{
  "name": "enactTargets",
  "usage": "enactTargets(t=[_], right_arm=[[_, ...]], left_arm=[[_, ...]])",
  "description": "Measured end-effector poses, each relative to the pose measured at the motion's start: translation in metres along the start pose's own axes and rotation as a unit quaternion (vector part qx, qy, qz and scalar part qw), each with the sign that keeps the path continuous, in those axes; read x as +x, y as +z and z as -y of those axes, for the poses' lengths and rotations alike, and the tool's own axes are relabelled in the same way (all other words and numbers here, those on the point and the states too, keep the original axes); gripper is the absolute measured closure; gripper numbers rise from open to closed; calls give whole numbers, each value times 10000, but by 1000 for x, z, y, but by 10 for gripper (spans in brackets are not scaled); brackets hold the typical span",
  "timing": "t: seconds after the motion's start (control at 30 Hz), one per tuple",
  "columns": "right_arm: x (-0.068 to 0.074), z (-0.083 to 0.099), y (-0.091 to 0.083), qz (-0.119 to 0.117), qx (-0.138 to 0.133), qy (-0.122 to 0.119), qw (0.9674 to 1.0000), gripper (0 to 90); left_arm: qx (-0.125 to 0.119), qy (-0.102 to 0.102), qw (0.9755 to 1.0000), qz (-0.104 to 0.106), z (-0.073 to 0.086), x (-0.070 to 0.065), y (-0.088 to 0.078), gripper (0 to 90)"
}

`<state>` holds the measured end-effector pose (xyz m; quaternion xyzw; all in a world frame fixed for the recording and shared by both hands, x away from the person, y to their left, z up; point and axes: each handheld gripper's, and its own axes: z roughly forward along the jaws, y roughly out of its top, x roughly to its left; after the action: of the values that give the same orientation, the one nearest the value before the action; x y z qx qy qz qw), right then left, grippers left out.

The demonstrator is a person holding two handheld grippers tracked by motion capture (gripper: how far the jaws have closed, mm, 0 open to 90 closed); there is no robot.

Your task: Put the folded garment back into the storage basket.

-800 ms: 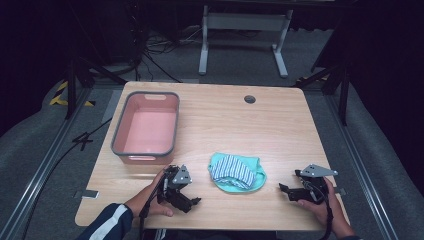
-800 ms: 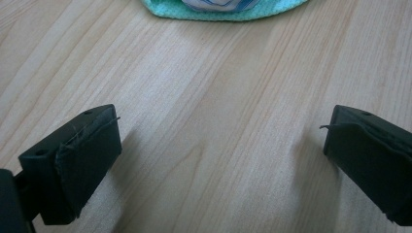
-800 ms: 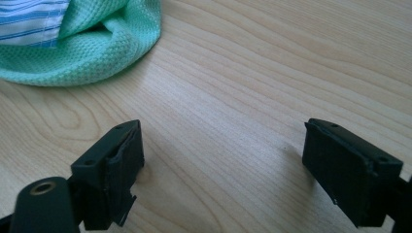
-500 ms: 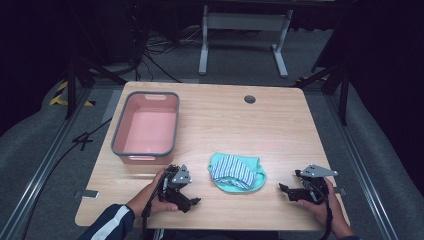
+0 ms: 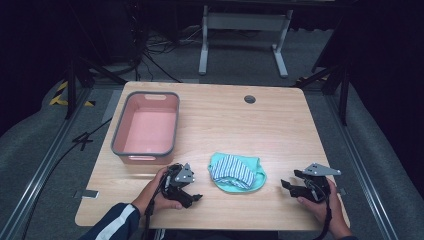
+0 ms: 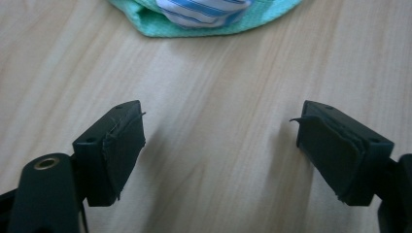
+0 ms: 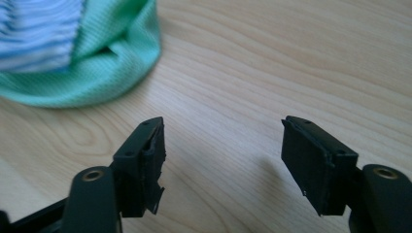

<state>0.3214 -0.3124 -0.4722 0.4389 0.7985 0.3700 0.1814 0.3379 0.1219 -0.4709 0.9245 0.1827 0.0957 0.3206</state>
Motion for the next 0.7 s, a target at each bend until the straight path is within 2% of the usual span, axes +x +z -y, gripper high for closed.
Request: enactTargets(t=[0.07, 0.13, 0.17, 0.23, 0.3, 0.37, 0.4, 0.47, 0.63, 0.7], right_arm=[[3, -5, -3, -124, -114, 36, 9999, 353], [9, -14, -3, -174, -181, -77, 9997, 361], [14, -19, -2, -195, -206, -133, 9995, 364], [17, -23, -1, -232, -241, -169, 9993, 367], [24, -31, 4, -303, -250, -244, 9989, 374], [31, -37, 10, -315, -197, -272, 9989, 377], [34, -40, 13, -335, -186, -346, 9987, 379], [40, -45, 19, -322, -193, -457, 9982, 388], [47, -53, 34, -255, -222, -430, 9985, 389], [48, -55, 40, -216, -171, -382, 9989, 405]], left_arm=[[23, -132, 9998, -137, -7, 3, -1, 269], [-119, -217, 9994, -260, -17, 6, -1, 283], [-149, -237, 9991, -312, -21, 7, -1, 324], [-201, -273, 9989, -317, -25, 8, 0, 332], [-238, -304, 9983, -432, -33, 9, 5, 361], [-427, -398, 9979, -294, -39, 12, 8, 369], [-489, -416, 9974, -337, -43, 13, 10, 410], [-508, -367, 9968, -496, -48, 14, 15, 416], [-497, -489, 9961, -540, -58, 23, 30, 416], [-545, -614, 9951, -545, -59, 28, 34, 420]])
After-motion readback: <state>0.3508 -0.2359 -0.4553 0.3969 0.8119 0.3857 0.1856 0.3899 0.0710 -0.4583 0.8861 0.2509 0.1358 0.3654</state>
